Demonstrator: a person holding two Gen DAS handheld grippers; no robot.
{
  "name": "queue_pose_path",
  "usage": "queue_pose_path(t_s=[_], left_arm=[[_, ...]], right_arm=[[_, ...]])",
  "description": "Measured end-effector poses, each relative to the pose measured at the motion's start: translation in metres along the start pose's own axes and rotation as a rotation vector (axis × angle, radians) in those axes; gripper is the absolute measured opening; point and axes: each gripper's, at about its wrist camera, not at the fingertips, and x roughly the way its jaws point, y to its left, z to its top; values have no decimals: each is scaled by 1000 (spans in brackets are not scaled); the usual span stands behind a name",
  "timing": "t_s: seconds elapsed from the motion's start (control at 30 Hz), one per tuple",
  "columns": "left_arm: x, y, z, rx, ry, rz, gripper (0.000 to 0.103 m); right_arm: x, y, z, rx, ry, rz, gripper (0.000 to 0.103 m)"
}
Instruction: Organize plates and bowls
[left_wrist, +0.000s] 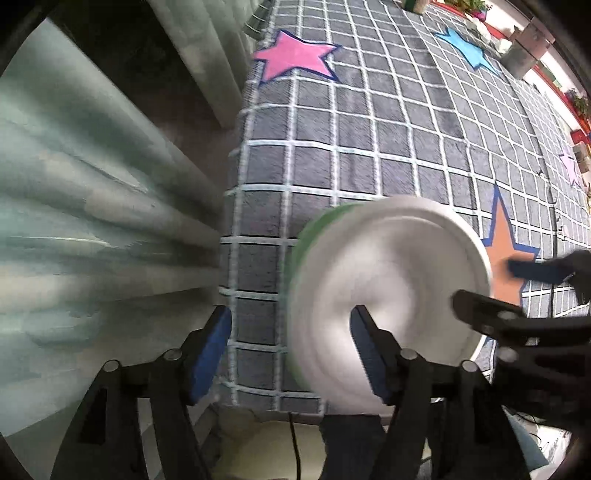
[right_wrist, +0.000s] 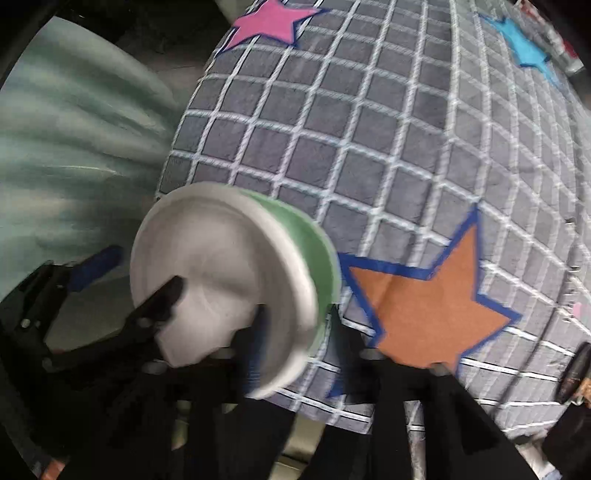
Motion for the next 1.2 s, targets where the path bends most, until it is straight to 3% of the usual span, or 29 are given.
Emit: queue_pose_path(t_s=[0.1,0.13,0.3,0.53,1.2], left_arm=[[-9,16,3,-19,-14,-44,102],[-10,17,4,-16,-13,-54,103],[-11,9,6,29,2,-126,103],[-26,-20,15,155,-43,-74,103],[-31,-34,20,189,-70,-8,103]], right_arm=[[-13,-12,-1,36,-26,39,98],[-17,-14,-2,48,-29,43,102],[-36,-7,-3,49,-112,-10,102],[-41,-1,-18,72,-118,-41,102],[-55,-11,-19,108,-155,-30,102]])
